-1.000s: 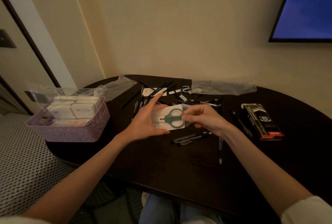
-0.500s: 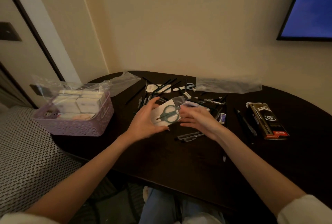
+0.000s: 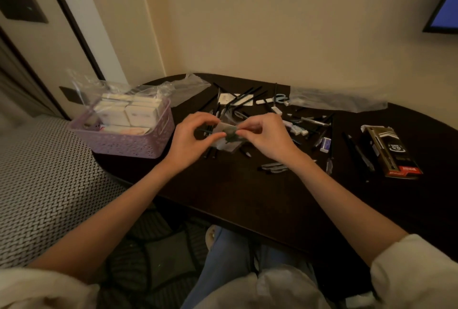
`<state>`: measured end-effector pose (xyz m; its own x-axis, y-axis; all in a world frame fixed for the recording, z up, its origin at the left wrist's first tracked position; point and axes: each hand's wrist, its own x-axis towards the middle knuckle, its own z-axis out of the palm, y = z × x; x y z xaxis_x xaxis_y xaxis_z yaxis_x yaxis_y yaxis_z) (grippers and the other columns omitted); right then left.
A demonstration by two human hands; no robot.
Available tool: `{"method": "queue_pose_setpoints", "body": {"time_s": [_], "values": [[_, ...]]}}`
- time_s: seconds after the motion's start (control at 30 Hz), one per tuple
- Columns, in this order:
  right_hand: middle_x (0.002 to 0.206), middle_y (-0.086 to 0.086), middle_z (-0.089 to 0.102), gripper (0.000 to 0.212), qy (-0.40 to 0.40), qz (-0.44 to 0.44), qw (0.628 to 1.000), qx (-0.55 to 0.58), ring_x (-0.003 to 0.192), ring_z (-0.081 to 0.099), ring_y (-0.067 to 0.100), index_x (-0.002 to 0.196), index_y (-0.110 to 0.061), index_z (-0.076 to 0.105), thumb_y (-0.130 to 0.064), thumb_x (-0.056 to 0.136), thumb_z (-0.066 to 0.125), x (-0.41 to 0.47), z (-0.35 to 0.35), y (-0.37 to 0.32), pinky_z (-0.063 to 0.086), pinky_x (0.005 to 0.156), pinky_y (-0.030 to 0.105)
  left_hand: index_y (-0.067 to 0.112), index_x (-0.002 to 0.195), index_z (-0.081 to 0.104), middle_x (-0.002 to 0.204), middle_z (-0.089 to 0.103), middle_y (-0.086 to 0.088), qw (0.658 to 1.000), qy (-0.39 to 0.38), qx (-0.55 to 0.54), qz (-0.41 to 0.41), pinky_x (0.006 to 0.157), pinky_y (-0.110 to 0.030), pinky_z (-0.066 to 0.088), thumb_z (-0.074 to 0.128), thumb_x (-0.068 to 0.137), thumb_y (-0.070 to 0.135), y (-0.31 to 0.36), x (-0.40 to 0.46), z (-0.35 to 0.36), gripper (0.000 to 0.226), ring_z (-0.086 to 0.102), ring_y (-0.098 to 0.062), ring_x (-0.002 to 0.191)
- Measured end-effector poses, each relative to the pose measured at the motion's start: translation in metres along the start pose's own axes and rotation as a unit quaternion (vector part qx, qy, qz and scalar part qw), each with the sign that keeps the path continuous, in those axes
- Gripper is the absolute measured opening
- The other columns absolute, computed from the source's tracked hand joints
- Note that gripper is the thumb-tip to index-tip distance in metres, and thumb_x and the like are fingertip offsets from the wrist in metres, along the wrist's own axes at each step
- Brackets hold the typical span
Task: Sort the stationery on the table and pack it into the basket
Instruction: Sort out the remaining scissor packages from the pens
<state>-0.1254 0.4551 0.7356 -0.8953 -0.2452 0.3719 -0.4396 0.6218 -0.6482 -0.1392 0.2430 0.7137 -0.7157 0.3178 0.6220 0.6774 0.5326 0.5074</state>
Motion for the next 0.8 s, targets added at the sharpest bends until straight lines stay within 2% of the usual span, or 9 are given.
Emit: {"method": "queue_pose_setpoints", "body": {"time_s": [0.1, 0.2, 0.33, 0.47, 0.57, 0.8], "values": [[0.094, -0.009, 0.073, 0.019, -0.034, -0.062, 0.990, -0.124, 0.086, 0.065, 0.004, 0.106, -0.025, 0.073, -0.024, 0.088, 0.067, -0.013, 0.010, 0.004, 0.052, 0.079, 0.027, 0.013, 0.102, 0.070, 0.102, 0.069, 0.003, 1.000, -0.017, 0.012, 0.017, 0.084, -0.030, 0.051, 0.074, 0.078, 0.033, 0.005, -0.012, -0.005, 0.031, 0.061, -0.008, 0.097], [0.098, -0.006, 0.074, 0.022, -0.036, -0.115, 0.977, -0.175, 0.090, 0.067, 0.010, 0.111, -0.024, 0.071, -0.027, 0.089, 0.065, -0.027, 0.020, 0.010, 0.053, 0.078, 0.030, 0.013, 0.096, 0.073, 0.097, 0.070, 0.002, 0.998, -0.036, 0.023, 0.047, 0.079, -0.031, 0.052, 0.078, 0.077, 0.028, 0.007, -0.028, -0.004, 0.025, 0.063, -0.010, 0.092], [0.102, -0.003, 0.073, 0.021, -0.038, -0.165, 0.968, -0.184, 0.095, 0.068, 0.014, 0.104, -0.020, 0.074, -0.021, 0.084, 0.071, -0.047, 0.031, 0.020, 0.057, 0.074, 0.035, 0.013, 0.089, 0.075, 0.091, 0.072, 0.003, 0.994, -0.072, 0.021, 0.074, 0.074, -0.036, 0.053, 0.079, 0.077, 0.021, 0.006, -0.051, 0.001, 0.015, 0.065, -0.012, 0.086], [0.107, 0.000, 0.072, 0.020, -0.080, -0.173, 0.962, -0.196, 0.100, 0.067, 0.017, 0.102, -0.016, 0.075, -0.021, 0.083, 0.073, -0.066, 0.042, 0.037, 0.058, 0.074, 0.038, 0.013, 0.088, 0.074, 0.094, 0.071, 0.001, 0.981, -0.162, 0.055, 0.087, 0.074, -0.037, 0.055, 0.076, 0.080, 0.019, -0.001, -0.075, 0.011, 0.011, 0.064, -0.013, 0.089], [0.113, 0.002, 0.070, 0.020, -0.107, -0.173, 0.958, -0.201, 0.103, 0.066, 0.019, 0.104, -0.017, 0.074, -0.022, 0.085, 0.071, -0.079, 0.049, 0.047, 0.058, 0.074, 0.039, 0.013, 0.087, 0.073, 0.094, 0.070, 0.001, 0.976, -0.192, 0.068, 0.080, 0.072, -0.038, 0.056, 0.078, 0.079, 0.015, -0.006, -0.084, 0.016, 0.010, 0.065, -0.014, 0.089], [0.123, 0.001, 0.066, 0.024, -0.109, -0.148, 0.969, -0.165, 0.113, 0.063, 0.017, 0.108, -0.017, 0.073, -0.025, 0.085, 0.071, -0.096, 0.055, 0.057, 0.054, 0.091, 0.035, 0.014, 0.084, 0.071, 0.094, 0.069, 0.000, 0.969, -0.226, 0.076, 0.068, 0.071, -0.038, 0.057, 0.076, 0.079, 0.015, -0.009, -0.094, 0.019, 0.007, 0.064, -0.014, 0.088]]}}
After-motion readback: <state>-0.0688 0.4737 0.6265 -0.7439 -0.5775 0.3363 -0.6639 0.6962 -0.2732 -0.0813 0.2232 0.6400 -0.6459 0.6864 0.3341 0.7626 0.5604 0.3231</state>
